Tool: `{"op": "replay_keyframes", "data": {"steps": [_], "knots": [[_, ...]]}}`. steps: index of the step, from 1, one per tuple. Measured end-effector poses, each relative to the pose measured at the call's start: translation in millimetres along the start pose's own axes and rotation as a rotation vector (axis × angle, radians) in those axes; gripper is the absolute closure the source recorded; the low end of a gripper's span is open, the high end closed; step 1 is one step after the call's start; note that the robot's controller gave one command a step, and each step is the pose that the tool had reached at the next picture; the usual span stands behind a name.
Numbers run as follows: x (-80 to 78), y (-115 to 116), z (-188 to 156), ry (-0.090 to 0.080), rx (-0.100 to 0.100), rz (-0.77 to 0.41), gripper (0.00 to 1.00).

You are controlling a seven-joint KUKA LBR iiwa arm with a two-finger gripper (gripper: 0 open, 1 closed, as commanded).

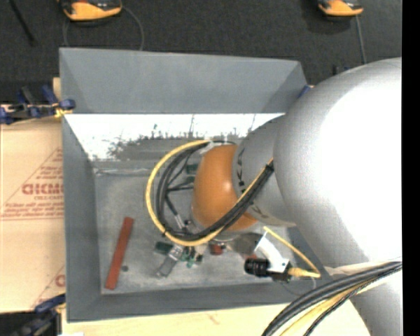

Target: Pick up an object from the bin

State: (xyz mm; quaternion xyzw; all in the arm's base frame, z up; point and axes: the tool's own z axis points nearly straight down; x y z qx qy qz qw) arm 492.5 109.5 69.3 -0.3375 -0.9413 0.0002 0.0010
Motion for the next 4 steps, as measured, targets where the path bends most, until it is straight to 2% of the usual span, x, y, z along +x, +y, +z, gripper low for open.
{"op": "replay_keyframes", "data": {"steps": [1, 2, 4], "knots": [[-0.6, 0, 0, 0.000, 0.000, -0.001, 0.00], [-1.0, 0, 0, -0.001, 0.000, -0.001, 1.00], [-4.3, 0, -86, -0.005, -0.004, -0.009, 1.00]]}}
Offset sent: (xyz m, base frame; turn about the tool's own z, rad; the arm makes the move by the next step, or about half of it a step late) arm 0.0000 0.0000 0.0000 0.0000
